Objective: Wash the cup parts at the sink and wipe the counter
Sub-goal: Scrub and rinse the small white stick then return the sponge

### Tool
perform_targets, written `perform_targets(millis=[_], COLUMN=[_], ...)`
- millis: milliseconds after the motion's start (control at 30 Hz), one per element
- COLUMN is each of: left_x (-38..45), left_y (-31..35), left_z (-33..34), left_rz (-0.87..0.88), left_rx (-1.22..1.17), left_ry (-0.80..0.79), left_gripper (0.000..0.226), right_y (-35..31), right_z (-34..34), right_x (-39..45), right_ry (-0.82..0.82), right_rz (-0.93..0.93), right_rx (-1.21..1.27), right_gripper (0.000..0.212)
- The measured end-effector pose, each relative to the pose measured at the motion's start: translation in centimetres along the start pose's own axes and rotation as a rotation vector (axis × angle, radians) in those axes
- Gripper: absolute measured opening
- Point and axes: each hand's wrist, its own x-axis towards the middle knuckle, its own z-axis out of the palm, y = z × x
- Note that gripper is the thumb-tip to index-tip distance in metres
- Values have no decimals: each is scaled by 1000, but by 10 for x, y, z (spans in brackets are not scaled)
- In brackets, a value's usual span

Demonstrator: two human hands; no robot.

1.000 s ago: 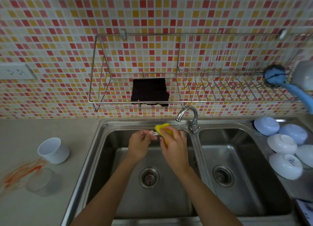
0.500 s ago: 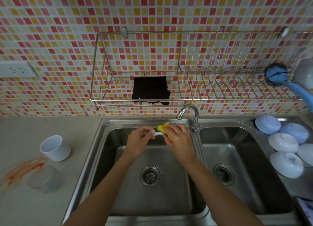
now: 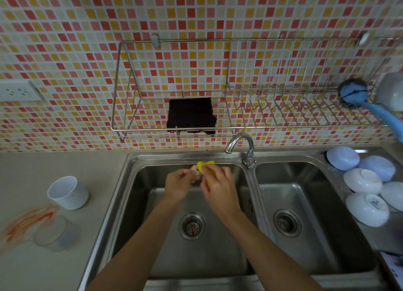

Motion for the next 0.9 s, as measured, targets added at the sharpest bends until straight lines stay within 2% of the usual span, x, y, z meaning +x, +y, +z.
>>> perform_targets(millis=[133,267,367,433,533,567,667,700,800,833,900], left_x=[-5,-3,-1,0,-1,0,0,1,3,3,6], left_y=[4,6,6,8,12,12,7,6,6,7,9], left_z=[10,9,11,14,22,25,31,32,36,38,44], left_rz=[-10,85,84,51,-49,-89,-185,-203,-237,-244,-236], left_rx=[-57,-28,10,-10,-117,-137,-170,-182,-222,-226,-195], left_ry=[58,26,55,92,97,98,108,114,130,126,122], left_gripper=[21,21,20,25,27,26,25,26,28,27,27], right_y=[10,1,20,17,-1,1,17,17,12,14,24], right_z=[-4,-9,-8,-5,-2,-1,3,5,5,5,7], right_x=[9,13,18,9,-9,-12,-14,-16,-23,-22,-19], right_ry=[26,38,32,29,75,86,125,120,99,109,145], right_rz=[164,-4,203,231,95,109,309,306,119,148,320], right_rx=[7,63,53,59,86,89,114,114,73,88,150], right_gripper=[36,33,33,35,37,37,39,39,36,36,39])
